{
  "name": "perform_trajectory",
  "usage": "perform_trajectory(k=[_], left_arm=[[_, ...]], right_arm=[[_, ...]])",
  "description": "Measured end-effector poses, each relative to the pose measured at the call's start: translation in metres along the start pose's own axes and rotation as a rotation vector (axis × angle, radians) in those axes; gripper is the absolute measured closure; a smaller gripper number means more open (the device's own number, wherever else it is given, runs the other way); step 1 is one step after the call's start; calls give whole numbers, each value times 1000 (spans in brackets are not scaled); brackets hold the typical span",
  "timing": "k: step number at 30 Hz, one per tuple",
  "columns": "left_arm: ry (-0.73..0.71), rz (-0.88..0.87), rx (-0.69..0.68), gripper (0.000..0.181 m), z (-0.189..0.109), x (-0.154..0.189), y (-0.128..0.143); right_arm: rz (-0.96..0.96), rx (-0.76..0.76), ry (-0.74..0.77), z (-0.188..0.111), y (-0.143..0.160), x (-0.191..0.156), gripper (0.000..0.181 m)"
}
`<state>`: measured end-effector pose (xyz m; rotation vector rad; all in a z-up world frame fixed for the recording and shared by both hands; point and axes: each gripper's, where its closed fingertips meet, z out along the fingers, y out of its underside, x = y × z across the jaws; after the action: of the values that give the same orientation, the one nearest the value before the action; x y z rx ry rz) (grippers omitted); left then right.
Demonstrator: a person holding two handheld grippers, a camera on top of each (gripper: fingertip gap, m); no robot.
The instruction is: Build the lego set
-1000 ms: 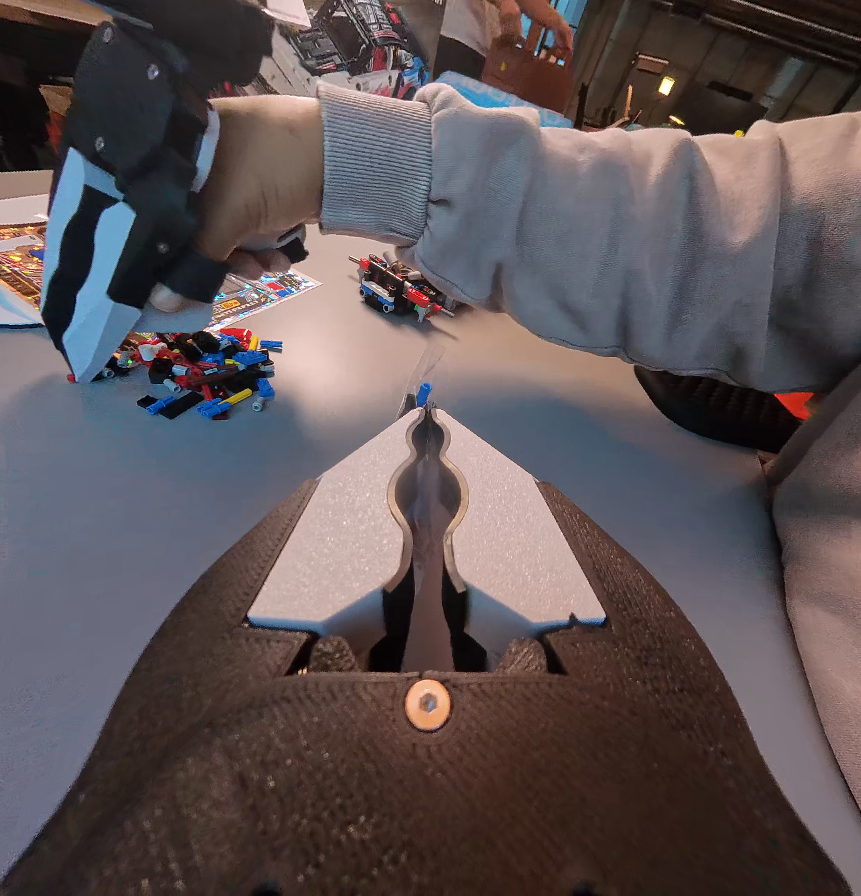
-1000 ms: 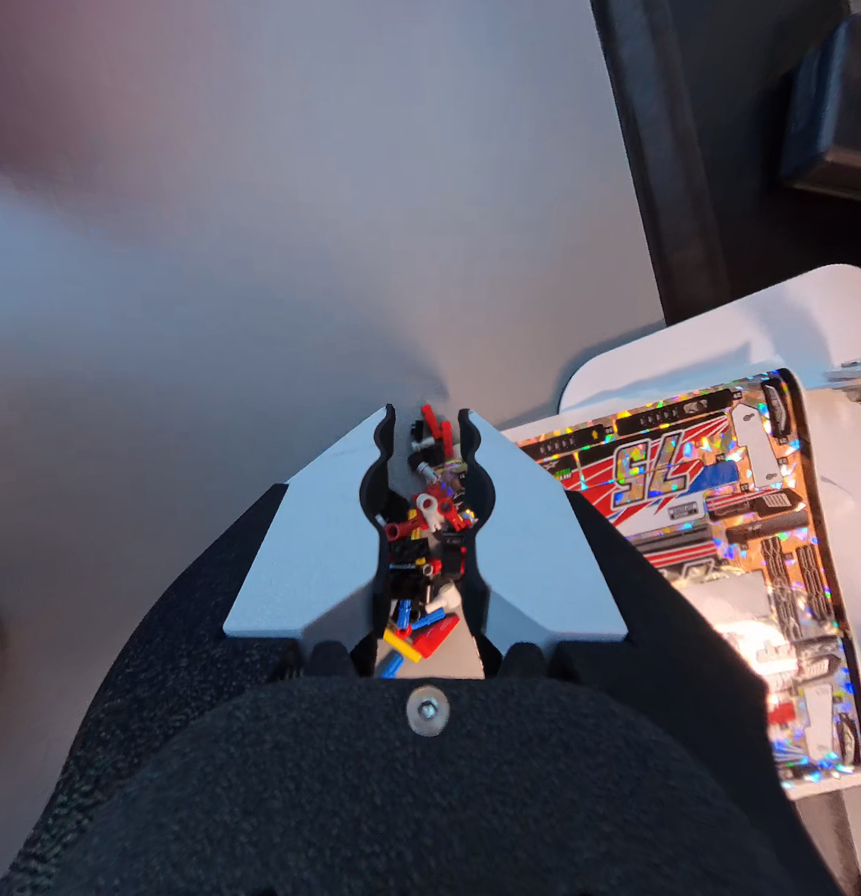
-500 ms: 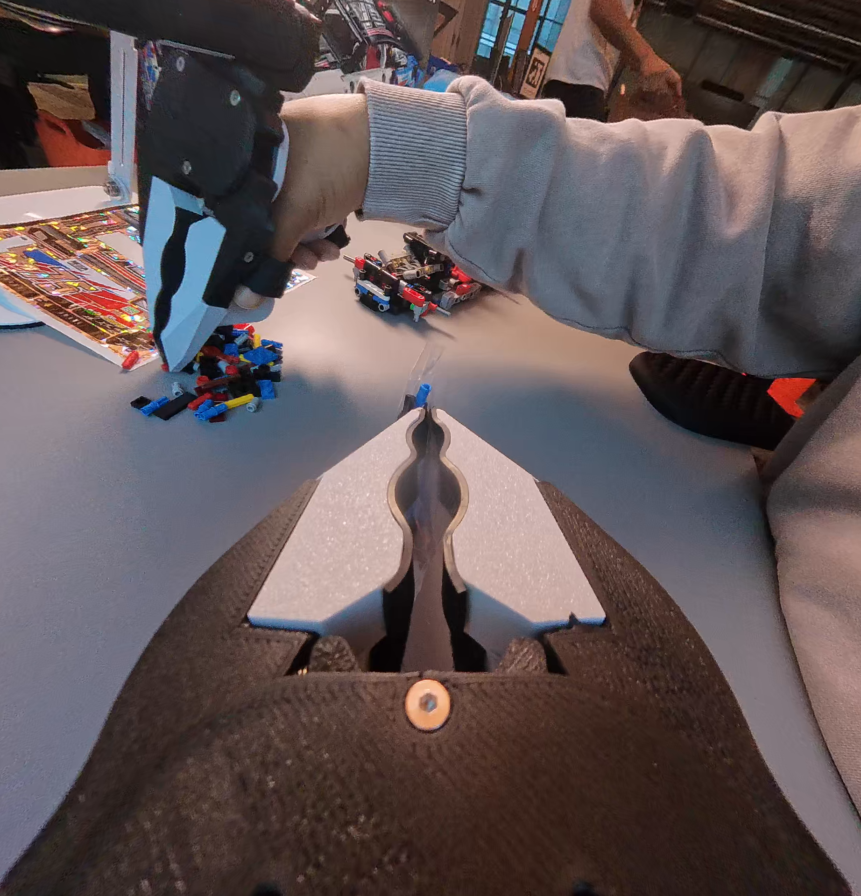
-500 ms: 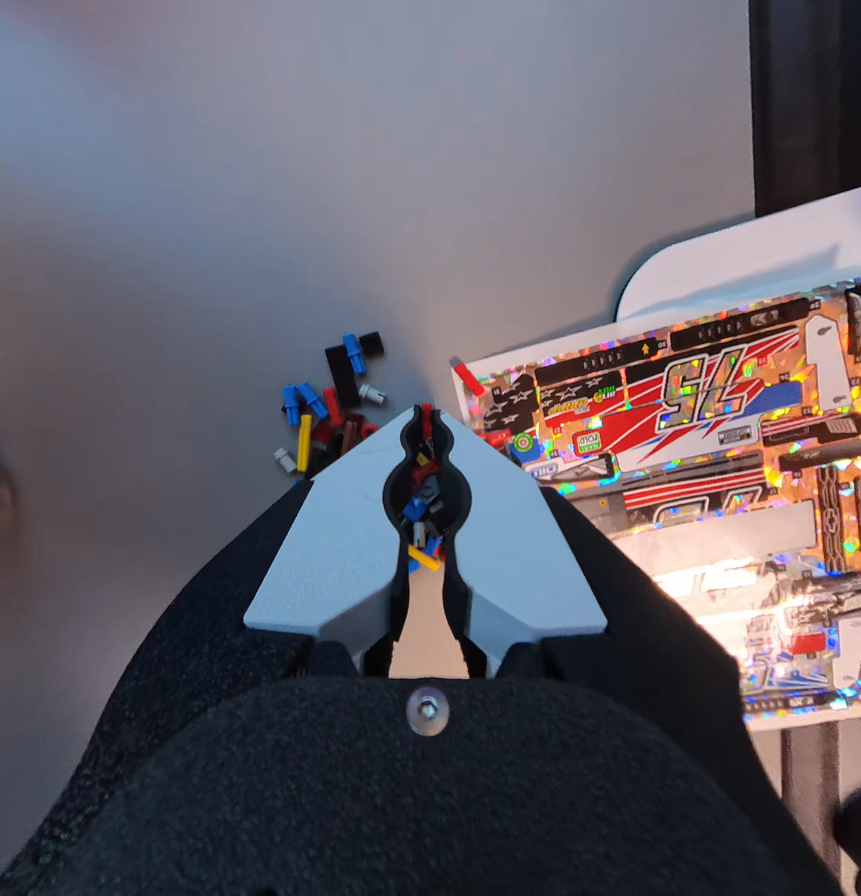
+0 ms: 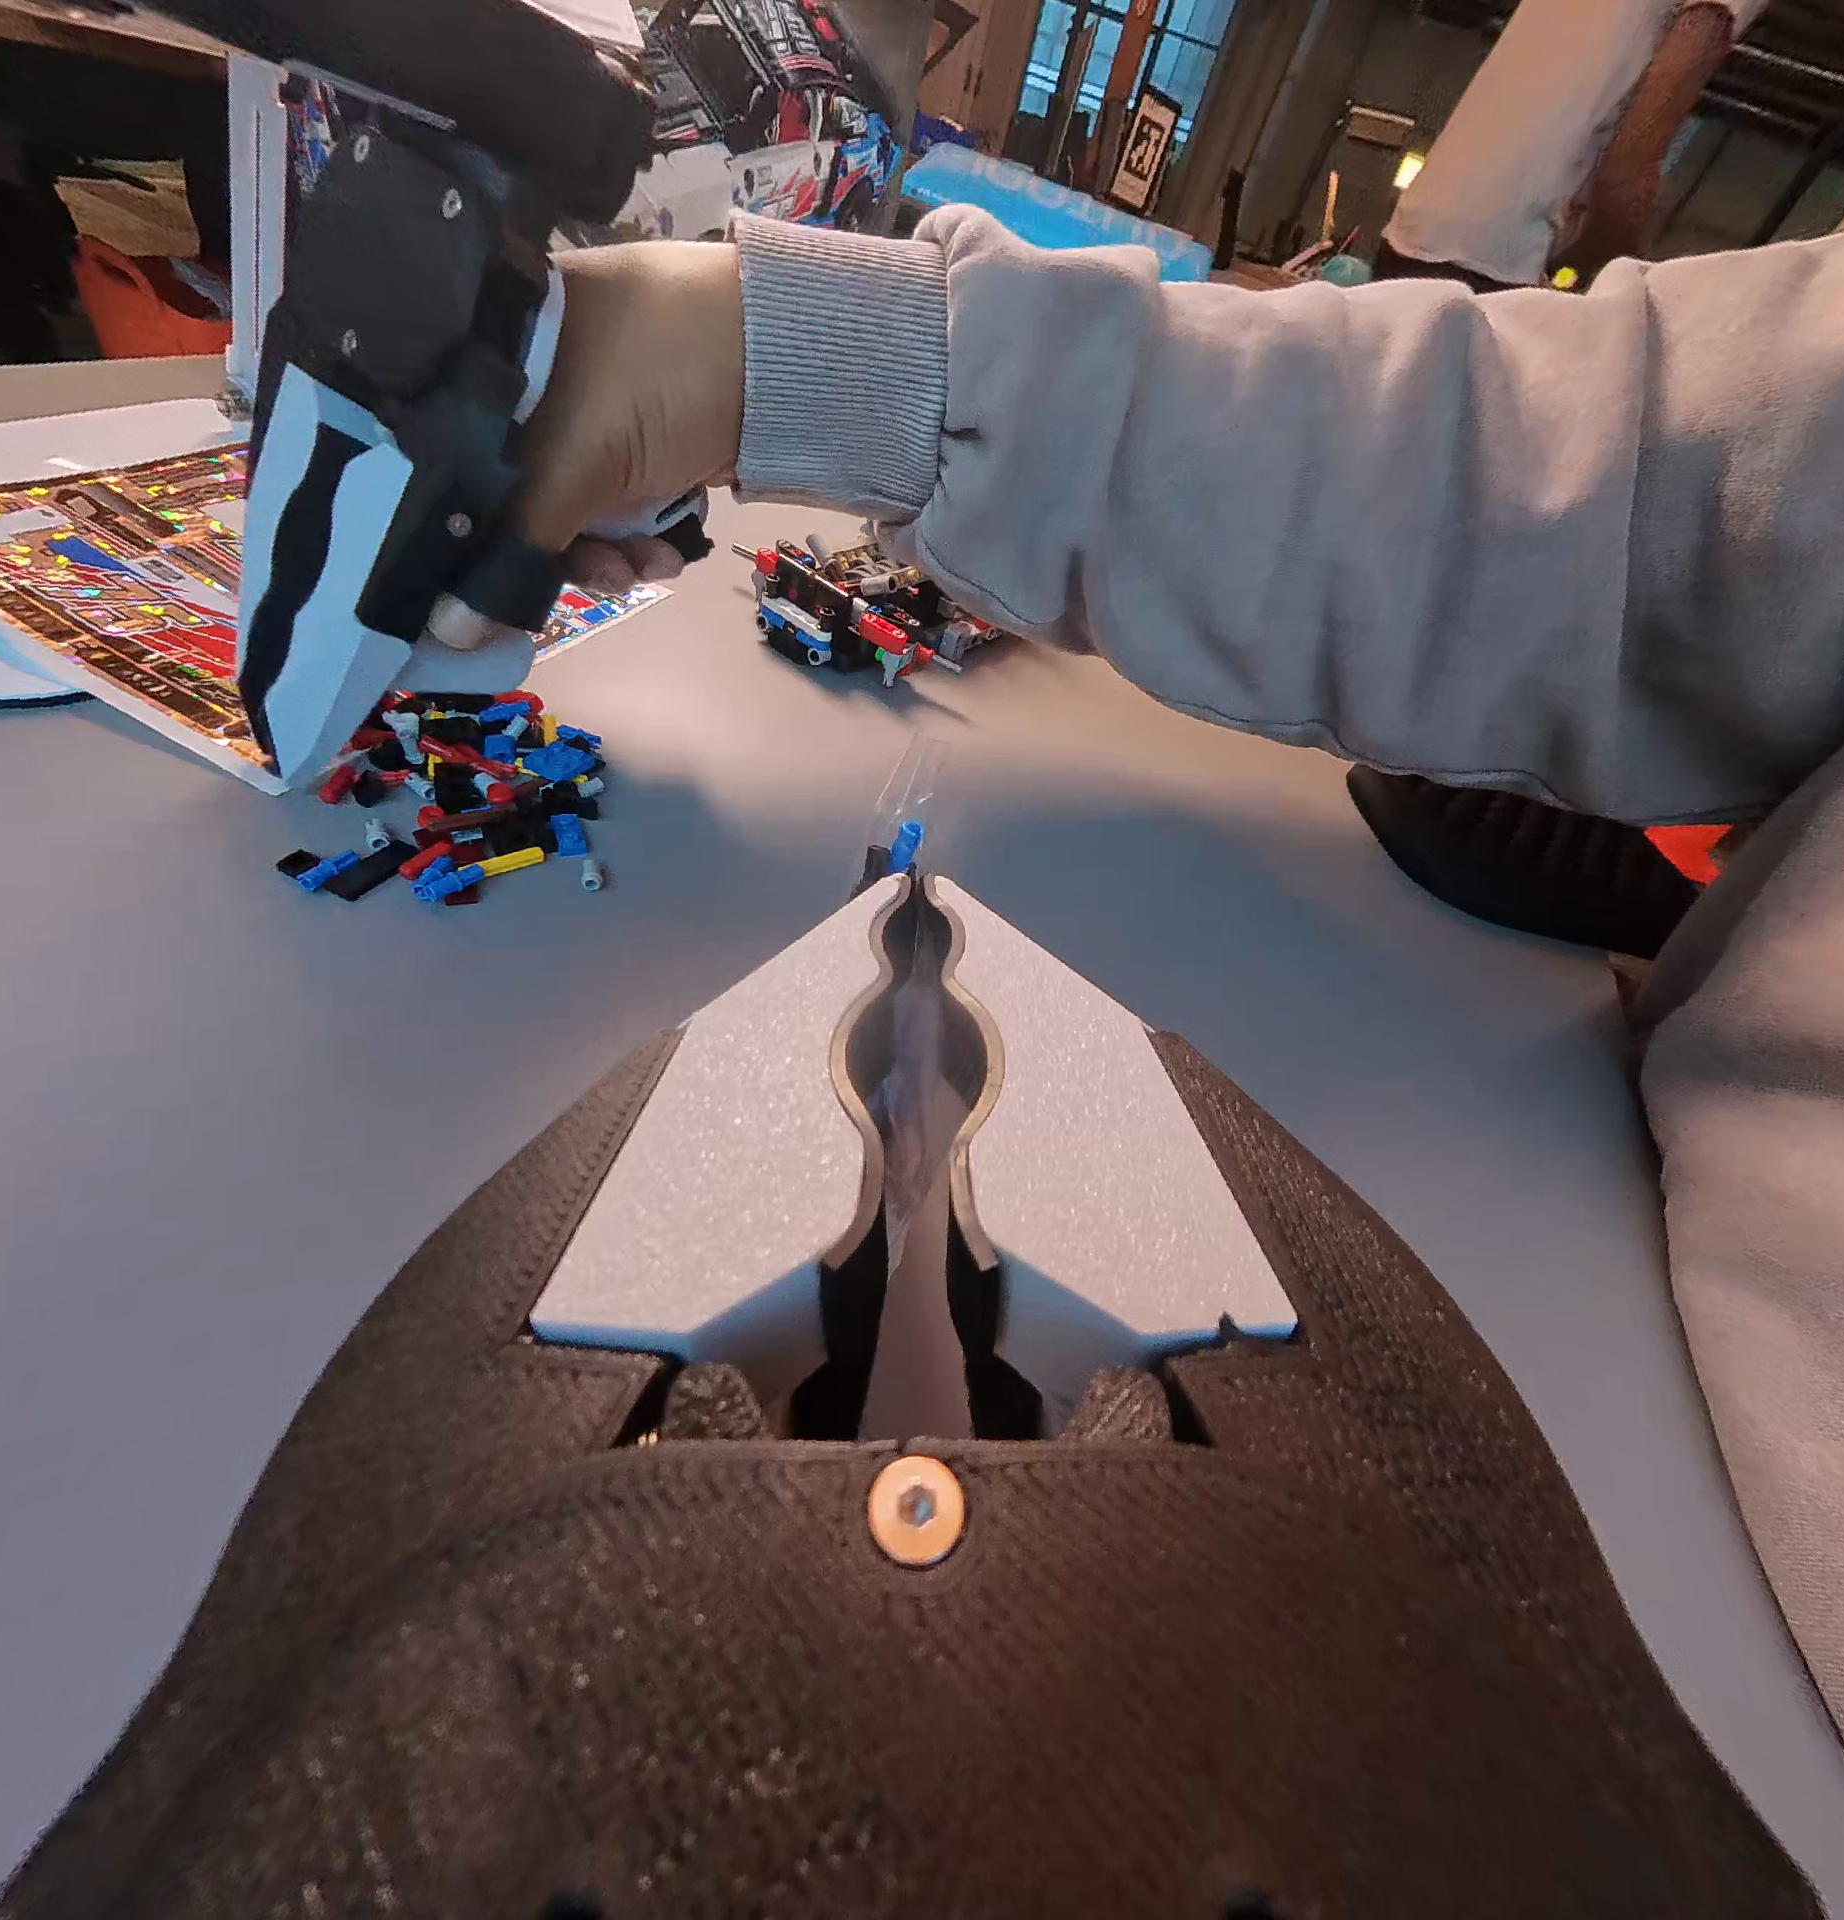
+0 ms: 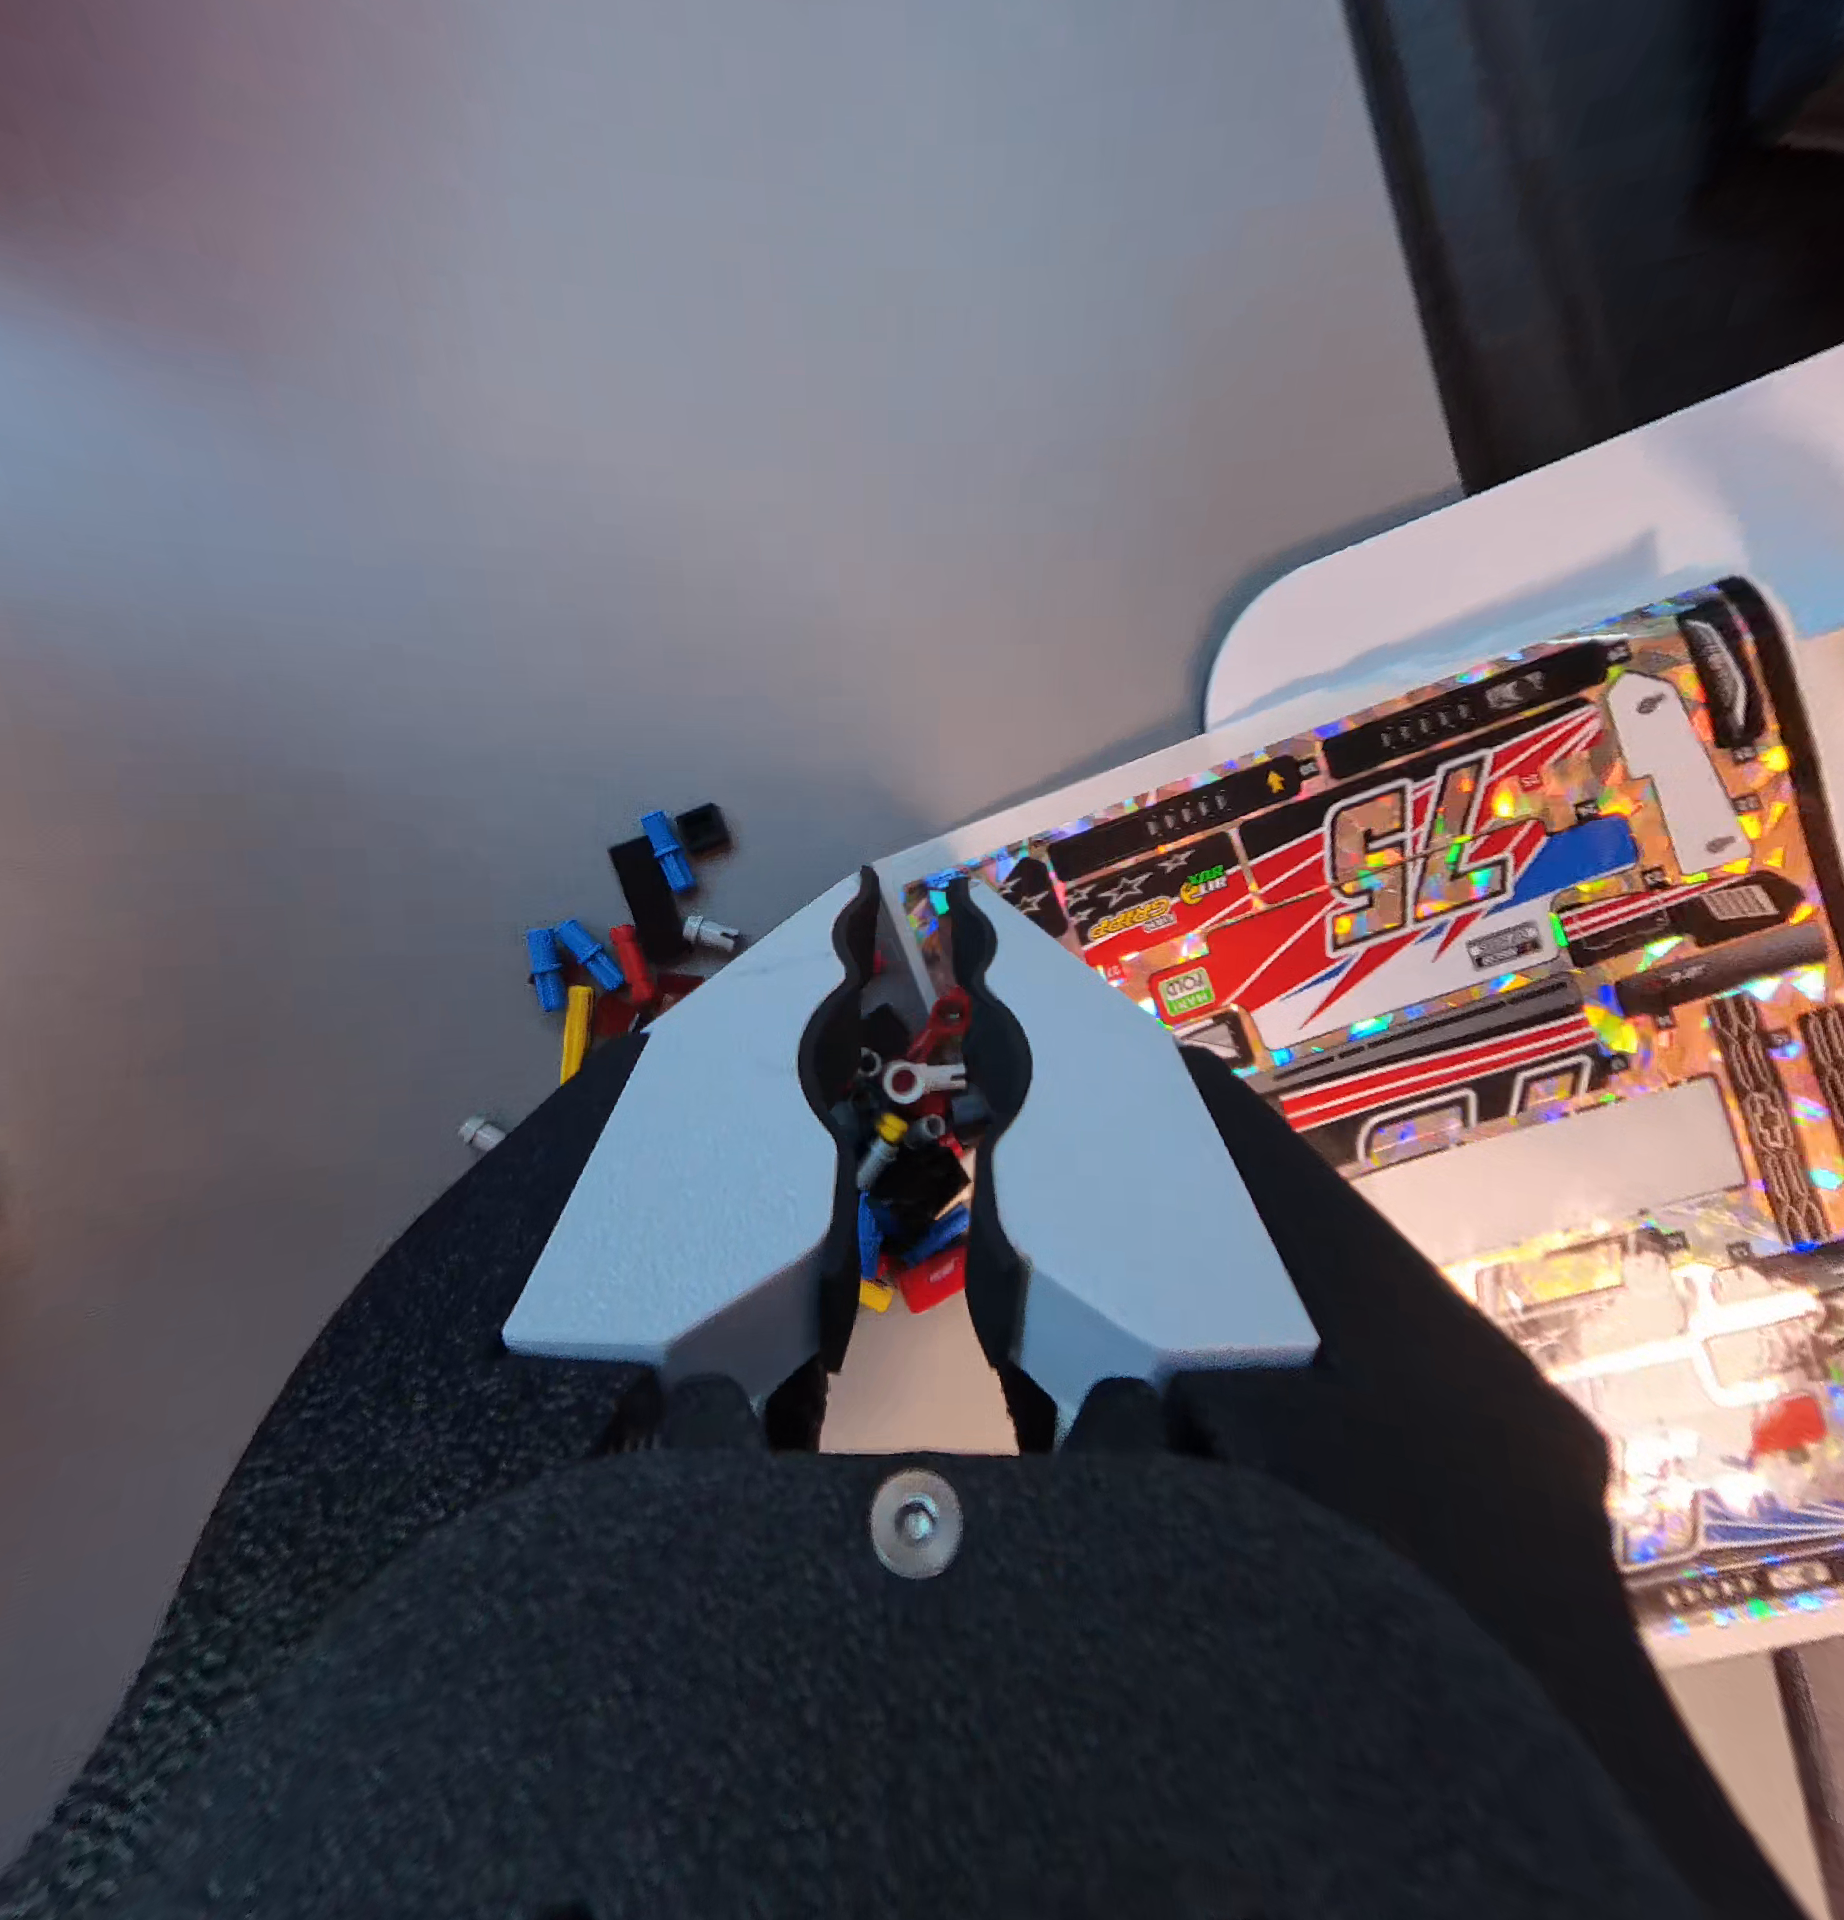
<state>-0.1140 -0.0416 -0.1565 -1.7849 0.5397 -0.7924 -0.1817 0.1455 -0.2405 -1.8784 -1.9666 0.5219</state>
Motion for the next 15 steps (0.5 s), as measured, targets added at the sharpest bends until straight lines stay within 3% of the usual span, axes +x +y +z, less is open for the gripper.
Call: perform_trajectory(k=[7,12,15], left_arm=[[8,3,-3,181,0,1,0],[10,10,-6,181,0,2,0],[9,10,-6,181,0,2,0]], right_arm=[[-91,-107,46,-18,27,1,181],[47,28,45,-37,18,20,178],[92,40,110,-30,23,39,175]])
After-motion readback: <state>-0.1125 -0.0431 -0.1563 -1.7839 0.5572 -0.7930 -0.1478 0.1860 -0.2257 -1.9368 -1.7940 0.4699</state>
